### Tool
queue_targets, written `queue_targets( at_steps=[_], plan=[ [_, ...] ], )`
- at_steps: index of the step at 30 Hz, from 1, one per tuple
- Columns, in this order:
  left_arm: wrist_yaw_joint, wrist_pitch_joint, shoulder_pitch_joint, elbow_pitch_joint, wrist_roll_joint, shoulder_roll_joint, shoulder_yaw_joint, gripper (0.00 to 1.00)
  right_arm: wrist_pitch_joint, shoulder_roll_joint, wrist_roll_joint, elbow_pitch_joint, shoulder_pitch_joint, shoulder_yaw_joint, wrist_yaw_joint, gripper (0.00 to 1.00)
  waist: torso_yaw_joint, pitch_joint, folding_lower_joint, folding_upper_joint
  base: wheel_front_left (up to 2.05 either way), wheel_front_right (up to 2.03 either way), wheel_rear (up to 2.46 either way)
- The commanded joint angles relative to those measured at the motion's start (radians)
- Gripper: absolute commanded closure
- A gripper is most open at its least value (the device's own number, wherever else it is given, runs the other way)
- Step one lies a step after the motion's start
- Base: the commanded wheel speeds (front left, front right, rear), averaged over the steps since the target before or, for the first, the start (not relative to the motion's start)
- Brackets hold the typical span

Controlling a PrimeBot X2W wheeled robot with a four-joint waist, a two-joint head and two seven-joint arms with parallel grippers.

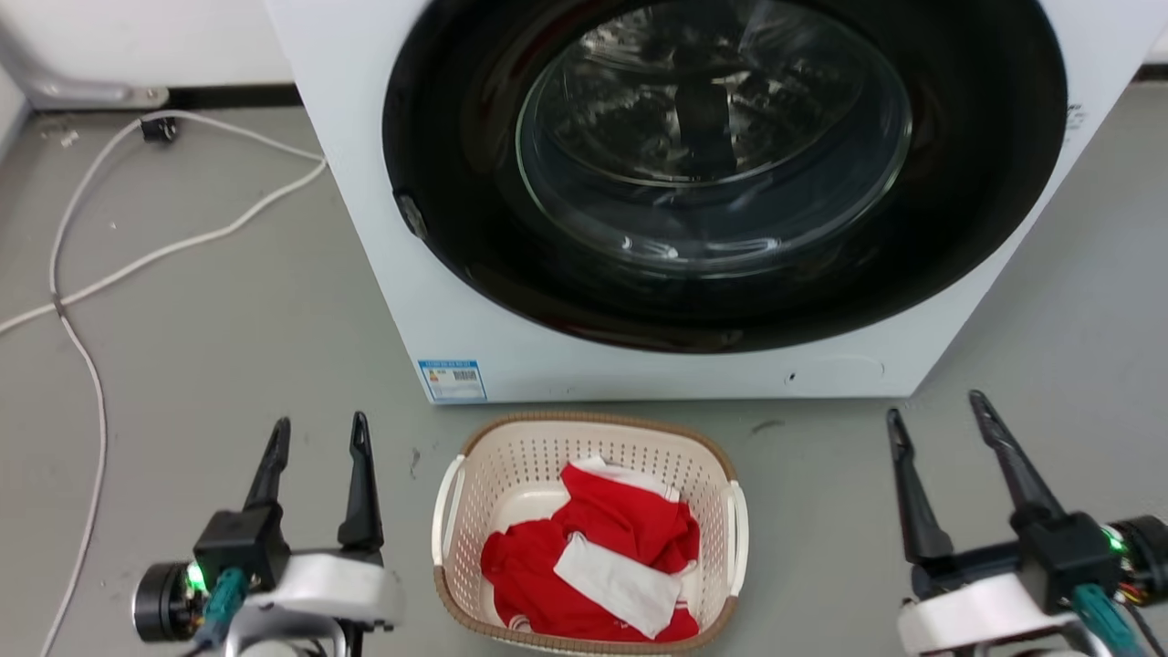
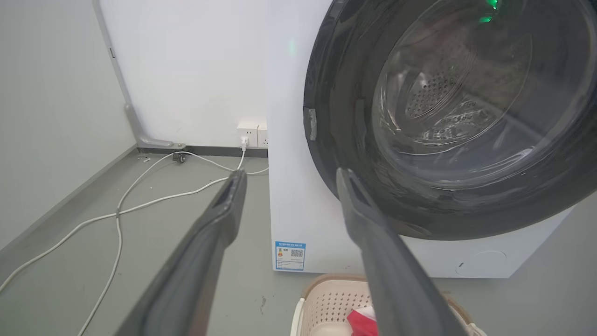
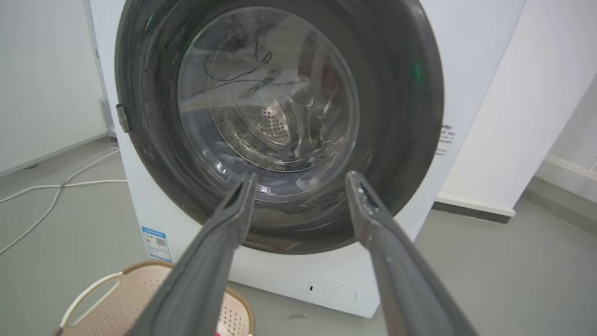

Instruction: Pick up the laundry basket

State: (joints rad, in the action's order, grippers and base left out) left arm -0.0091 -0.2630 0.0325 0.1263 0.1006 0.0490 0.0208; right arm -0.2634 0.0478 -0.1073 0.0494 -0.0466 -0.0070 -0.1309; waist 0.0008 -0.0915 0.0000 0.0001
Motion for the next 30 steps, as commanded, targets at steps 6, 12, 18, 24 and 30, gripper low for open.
queue_targets(
  at_steps=[6, 12, 18, 24, 30],
  plan=[
    [-0.042, -0.003, 0.134, 0.112, -0.043, 0.012, 0.026, 0.00, -0.002, 0.004, -0.023, -0.092, 0.137, 0.049, 0.000, 0.00, -0.018, -0.134, 0.0000, -0.0001, 0.00, 0.00, 0.00],
    [-0.069, -0.003, 0.278, 0.262, -0.058, 0.049, 0.040, 0.00, -0.002, 0.004, -0.033, -0.208, 0.267, 0.099, 0.000, 0.00, -0.034, -0.261, 0.0000, -0.0001, 0.00, 0.00, 0.00],
    [-0.091, -0.003, 0.406, 0.421, -0.067, 0.088, 0.031, 0.00, -0.002, 0.003, -0.043, -0.379, 0.385, 0.156, 0.000, 0.00, -0.046, -0.361, 0.0000, -0.0001, 0.00, 0.00, 0.00],
    [-0.105, -0.003, 0.527, 0.568, -0.074, 0.115, -0.002, 0.00, -0.002, 0.003, -0.032, -0.543, 0.495, 0.170, 0.000, 0.00, -0.044, -0.449, 0.0000, -0.0001, 0.00, 0.00, 0.00],
    [-0.112, -0.003, 0.622, 0.713, -0.072, 0.124, -0.032, 0.00, -0.002, 0.003, -0.027, -0.717, 0.595, 0.198, 0.000, 0.00, -0.043, -0.519, 0.0000, -0.0001, 0.00, 0.00, 0.00]
  ],
)
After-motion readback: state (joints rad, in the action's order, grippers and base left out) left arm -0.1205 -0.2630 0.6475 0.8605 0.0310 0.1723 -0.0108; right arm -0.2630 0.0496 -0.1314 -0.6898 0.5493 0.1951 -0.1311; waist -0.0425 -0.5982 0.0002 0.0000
